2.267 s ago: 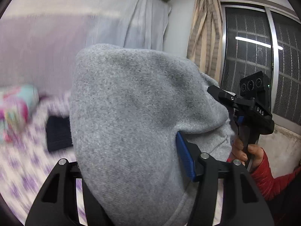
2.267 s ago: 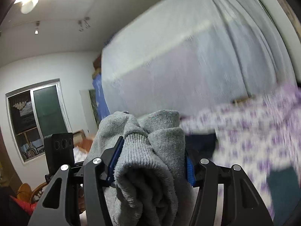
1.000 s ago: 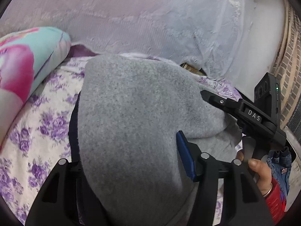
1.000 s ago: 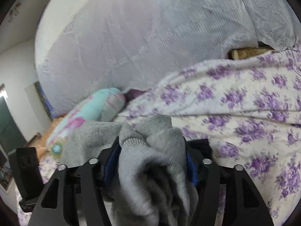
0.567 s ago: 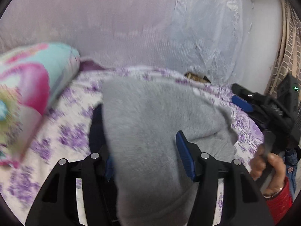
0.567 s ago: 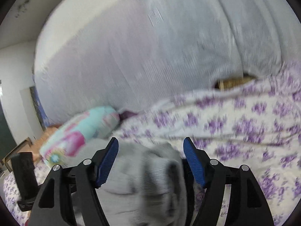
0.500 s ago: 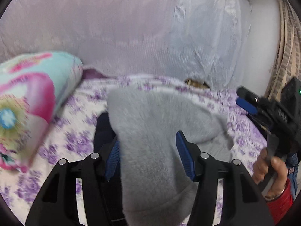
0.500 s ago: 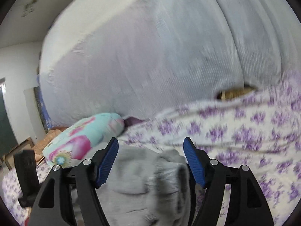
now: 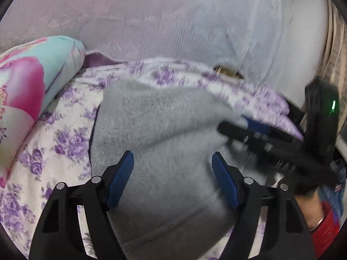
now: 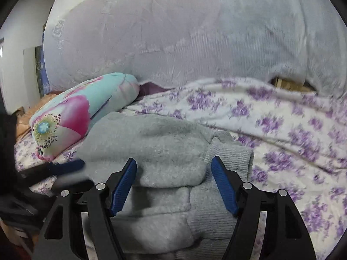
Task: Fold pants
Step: 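Lower the grey bundle onto the black garment and open both grippers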
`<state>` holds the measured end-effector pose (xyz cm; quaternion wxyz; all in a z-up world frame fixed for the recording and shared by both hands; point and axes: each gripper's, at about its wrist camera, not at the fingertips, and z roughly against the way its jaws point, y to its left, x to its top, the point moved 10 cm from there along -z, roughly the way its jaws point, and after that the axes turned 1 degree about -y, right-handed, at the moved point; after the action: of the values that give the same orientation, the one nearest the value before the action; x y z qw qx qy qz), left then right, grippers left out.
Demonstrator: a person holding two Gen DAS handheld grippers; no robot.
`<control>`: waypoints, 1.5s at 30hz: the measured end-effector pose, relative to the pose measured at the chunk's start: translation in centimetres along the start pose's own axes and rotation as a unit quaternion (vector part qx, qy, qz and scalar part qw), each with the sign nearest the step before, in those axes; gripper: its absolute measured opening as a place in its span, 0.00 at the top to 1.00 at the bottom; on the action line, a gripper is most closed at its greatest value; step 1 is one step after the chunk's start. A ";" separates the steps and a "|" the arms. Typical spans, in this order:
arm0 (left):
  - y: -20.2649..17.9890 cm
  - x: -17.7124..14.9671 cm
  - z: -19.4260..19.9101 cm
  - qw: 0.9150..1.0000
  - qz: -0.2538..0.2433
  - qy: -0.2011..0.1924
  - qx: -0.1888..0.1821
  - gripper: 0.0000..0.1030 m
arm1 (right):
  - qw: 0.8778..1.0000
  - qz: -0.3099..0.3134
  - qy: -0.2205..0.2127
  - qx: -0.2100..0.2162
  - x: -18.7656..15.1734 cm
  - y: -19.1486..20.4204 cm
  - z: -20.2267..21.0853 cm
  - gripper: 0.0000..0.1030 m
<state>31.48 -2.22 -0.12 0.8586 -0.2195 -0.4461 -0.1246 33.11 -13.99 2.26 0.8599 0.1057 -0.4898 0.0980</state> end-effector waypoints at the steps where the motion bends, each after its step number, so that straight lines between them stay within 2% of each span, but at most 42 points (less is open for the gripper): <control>1: -0.2 0.1 0.1 1.000 -0.009 -0.002 0.008 0.30 | 1.000 0.000 0.000 -0.001 0.1 0.1 0.3 0.30; 3: -0.7 0.5 0.7 1.000 -0.022 -0.011 0.018 0.30 | 1.000 -0.006 -0.011 0.003 0.8 0.5 1.5 0.30; 6: -0.6 1.2 1.7 0.999 -0.015 -0.030 0.015 0.30 | 0.997 0.002 -0.072 0.008 4.3 2.5 5.5 0.30; 7: -0.5 1.4 2.2 0.999 -0.010 -0.037 0.015 0.30 | 0.997 0.005 -0.075 0.002 5.1 3.1 5.6 0.30; 8: -0.1 1.6 2.7 0.999 -0.001 -0.045 0.013 0.30 | 0.998 0.006 -0.064 0.005 5.6 3.6 5.0 0.30; 10: 0.7 1.7 3.0 0.999 0.014 -0.049 0.010 0.30 | 1.000 0.009 -0.005 0.011 5.7 4.5 2.0 0.29; 13: 1.6 1.2 2.4 0.999 0.027 -0.037 0.009 0.30 | 0.995 0.020 0.095 -0.022 3.3 2.9 -3.6 0.29; 14: 1.7 0.8 1.9 0.999 0.028 -0.028 0.008 0.29 | 0.992 0.032 0.113 -0.035 2.3 2.5 -4.9 0.28; 17: 1.7 -0.1 0.8 0.999 0.000 -0.009 0.033 0.29 | 0.992 0.038 0.113 -0.048 2.0 2.4 -5.6 0.26; 19: 1.5 -0.3 0.6 0.998 -0.026 -0.006 0.055 0.28 | 0.993 0.034 0.101 -0.041 2.8 2.7 -4.6 0.26; 20: 1.5 -0.3 0.7 0.998 -0.028 -0.008 0.057 0.28 | 0.995 0.036 0.078 -0.042 3.4 2.5 -3.0 0.26; 22: 1.6 0.0 1.2 0.998 -0.023 -0.017 0.052 0.27 | 0.998 0.040 0.037 -0.044 4.2 2.0 -0.2 0.26; 25: 2.3 0.6 1.9 0.998 -0.004 -0.029 0.050 0.27 | 0.996 0.042 -0.011 -0.073 2.6 0.6 4.7 0.20; 27: 2.7 0.6 2.0 0.998 0.011 -0.031 0.046 0.27 | 0.996 0.035 -0.003 -0.085 0.9 -0.7 4.9 0.18; 29: 2.6 0.4 1.7 0.998 0.005 -0.027 0.049 0.27 | 0.996 0.017 0.042 -0.079 -2.3 -1.9 2.8 0.16; 30: 2.4 0.2 1.5 0.998 -0.003 -0.023 0.053 0.27 | 0.995 0.005 0.054 -0.078 -3.7 -2.6 1.6 0.09; 31: 2.2 0.1 1.3 0.998 -0.013 -0.019 0.059 0.27 | 0.996 -0.005 0.047 -0.077 -4.1 -3.1 1.2 0.03; 33: 1.8 -0.3 0.9 0.996 -0.039 -0.013 0.079 0.27 | 0.996 -0.064 0.038 -0.039 -4.6 -4.0 1.1 0.03; 35: 1.5 -0.3 0.9 0.995 -0.052 -0.016 0.089 0.26 | 0.996 -0.080 0.021 -0.023 -4.2 -4.0 2.2 0.03; 38: 1.2 0.0 1.4 0.994 -0.056 -0.028 0.094 0.26 | 0.997 -0.059 -0.034 -0.048 -3.0 -3.7 4.8 0.03; 40: 1.0 0.3 1.9 0.992 -0.062 -0.040 0.101 0.26 | 0.996 -0.040 -0.051 -0.061 -2.7 -3.1 5.8 0.03; 43: 0.5 0.9 2.7 0.990 -0.071 -0.059 0.111 0.26 | 0.996 -0.006 -0.028 -0.089 -3.7 -2.8 4.9 0.03; 45: 0.2 1.1 3.1 0.988 -0.077 -0.066 0.117 0.24 | 0.996 -0.006 -0.011 -0.085 -4.8 -2.7 3.8 0.03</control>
<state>30.04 -0.53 2.26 0.8347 -0.0906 -0.5291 -0.1229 28.36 -17.99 -0.19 0.8609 0.0359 -0.5050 0.0499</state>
